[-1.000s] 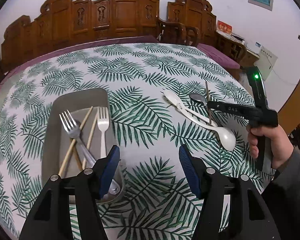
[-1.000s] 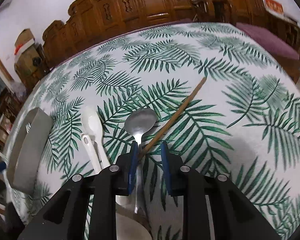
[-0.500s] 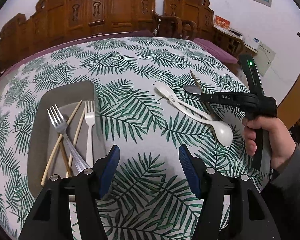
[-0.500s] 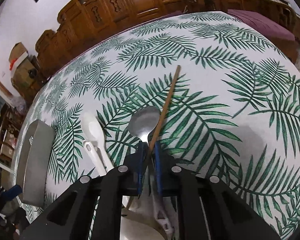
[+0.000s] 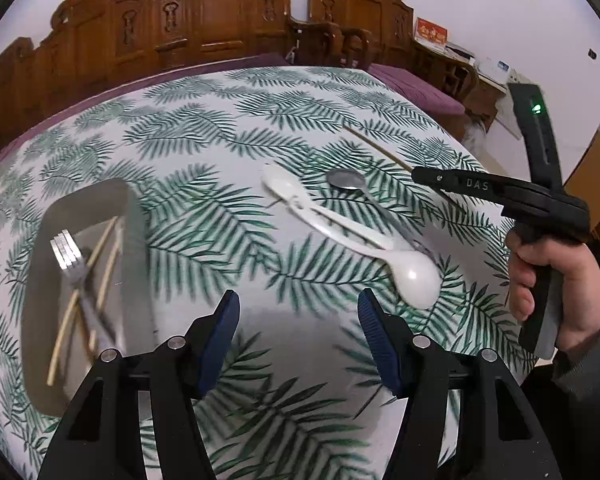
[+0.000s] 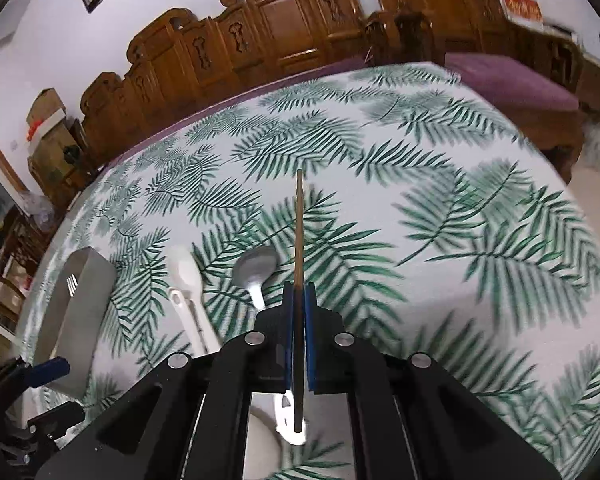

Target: Organize utensils

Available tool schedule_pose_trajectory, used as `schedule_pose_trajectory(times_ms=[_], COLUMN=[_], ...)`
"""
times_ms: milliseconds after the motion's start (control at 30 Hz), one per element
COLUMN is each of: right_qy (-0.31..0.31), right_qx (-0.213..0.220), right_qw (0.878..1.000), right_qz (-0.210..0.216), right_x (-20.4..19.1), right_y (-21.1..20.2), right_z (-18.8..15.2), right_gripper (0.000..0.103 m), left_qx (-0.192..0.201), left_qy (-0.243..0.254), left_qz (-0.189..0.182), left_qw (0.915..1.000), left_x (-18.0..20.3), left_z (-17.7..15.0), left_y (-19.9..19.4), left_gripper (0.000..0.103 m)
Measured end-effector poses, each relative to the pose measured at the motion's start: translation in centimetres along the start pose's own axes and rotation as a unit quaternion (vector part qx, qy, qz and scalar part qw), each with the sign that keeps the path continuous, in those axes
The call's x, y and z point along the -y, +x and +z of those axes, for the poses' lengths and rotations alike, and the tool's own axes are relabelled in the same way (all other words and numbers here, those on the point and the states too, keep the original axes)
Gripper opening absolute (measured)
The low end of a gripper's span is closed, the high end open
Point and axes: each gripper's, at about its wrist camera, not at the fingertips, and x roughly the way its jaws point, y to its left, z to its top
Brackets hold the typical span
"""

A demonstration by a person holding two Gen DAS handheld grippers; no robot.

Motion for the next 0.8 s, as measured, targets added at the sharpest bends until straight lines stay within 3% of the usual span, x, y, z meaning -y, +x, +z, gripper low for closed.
schedule_pose_trajectory(times_ms=[467,800], right_qy=[0.007,0.022], right_qx=[0.008,0.015], right_qw=[1.0,1.0], right_qz=[-0.004,0.005], right_x=[2.0,2.6], right_y=[-0.6,-1.0], right_z=[0.1,0.4], right_gripper=[0.006,0.006], left_qx=[-0.029,-0.064], left_qy=[-0.022,-0.093], left_qz=[-0.019,-0.057], left_qw=[0.9991,0.9919], left_x=[5.4,5.7], left_z=[2.6,2.3], left_y=[5.2,8.2], left_gripper=[0.059,0.059])
